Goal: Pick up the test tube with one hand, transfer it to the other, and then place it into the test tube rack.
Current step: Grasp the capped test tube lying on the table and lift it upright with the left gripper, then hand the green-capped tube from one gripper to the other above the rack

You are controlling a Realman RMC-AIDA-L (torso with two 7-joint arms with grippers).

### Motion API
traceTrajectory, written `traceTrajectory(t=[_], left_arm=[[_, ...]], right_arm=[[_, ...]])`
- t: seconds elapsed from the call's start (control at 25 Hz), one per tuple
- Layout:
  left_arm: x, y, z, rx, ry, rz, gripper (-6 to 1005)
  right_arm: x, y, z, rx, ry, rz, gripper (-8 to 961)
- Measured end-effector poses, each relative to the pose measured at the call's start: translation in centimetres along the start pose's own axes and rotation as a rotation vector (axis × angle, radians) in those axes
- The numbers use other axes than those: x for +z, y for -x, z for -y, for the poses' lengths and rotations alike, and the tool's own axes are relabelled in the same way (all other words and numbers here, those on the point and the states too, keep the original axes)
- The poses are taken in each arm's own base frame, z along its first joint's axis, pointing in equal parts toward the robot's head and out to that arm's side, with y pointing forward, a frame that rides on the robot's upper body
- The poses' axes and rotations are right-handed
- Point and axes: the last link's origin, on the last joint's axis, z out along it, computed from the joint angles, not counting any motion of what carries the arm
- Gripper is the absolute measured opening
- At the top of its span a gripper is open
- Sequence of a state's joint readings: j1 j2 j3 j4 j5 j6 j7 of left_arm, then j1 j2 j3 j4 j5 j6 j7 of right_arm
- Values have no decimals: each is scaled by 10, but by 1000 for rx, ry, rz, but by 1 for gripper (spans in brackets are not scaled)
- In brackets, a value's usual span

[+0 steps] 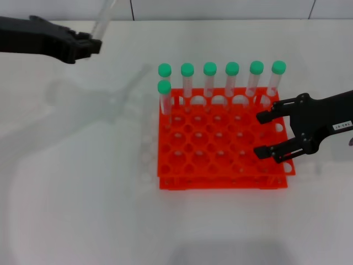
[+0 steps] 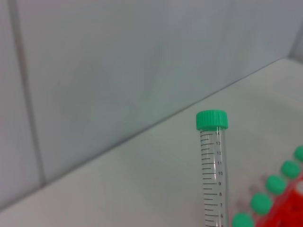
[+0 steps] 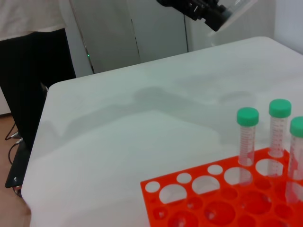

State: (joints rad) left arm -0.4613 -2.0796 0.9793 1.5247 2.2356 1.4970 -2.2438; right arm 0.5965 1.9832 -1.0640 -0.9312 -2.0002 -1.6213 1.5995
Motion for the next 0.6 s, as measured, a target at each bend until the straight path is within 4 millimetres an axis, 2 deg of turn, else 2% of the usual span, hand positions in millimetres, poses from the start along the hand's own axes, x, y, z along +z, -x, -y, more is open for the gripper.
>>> traceTrajectory(t=[0.2,0.32,0.6], left_arm=[[15,0,-5,30,155,-169,201],[19,0,-3,48,205,-212,202],[35,9,-4,88,432,-189,206]], right_arm=[[2,3,0,-6,-2,5,824],[3,5,0,-5,-2,8,824],[6,8,-2,-16,-4,20,823]])
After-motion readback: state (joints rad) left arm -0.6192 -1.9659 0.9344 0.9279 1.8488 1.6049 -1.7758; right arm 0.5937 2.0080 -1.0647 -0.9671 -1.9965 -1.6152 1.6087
